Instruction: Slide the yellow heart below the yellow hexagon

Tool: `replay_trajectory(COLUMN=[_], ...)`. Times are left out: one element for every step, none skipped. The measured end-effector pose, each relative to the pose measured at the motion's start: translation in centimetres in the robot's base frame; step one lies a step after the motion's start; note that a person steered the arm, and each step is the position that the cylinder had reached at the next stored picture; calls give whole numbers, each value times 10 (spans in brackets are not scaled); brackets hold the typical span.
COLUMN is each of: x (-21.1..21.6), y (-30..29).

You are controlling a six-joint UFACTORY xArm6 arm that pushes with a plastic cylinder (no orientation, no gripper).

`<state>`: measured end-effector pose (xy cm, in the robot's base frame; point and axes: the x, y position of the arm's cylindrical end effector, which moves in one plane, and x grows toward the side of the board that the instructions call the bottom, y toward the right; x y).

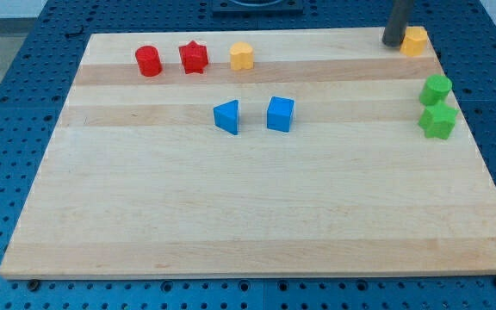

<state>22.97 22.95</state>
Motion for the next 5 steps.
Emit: replay_trajectory(x=[0, 0, 0, -11, -28], y=[8, 13, 12, -6, -51])
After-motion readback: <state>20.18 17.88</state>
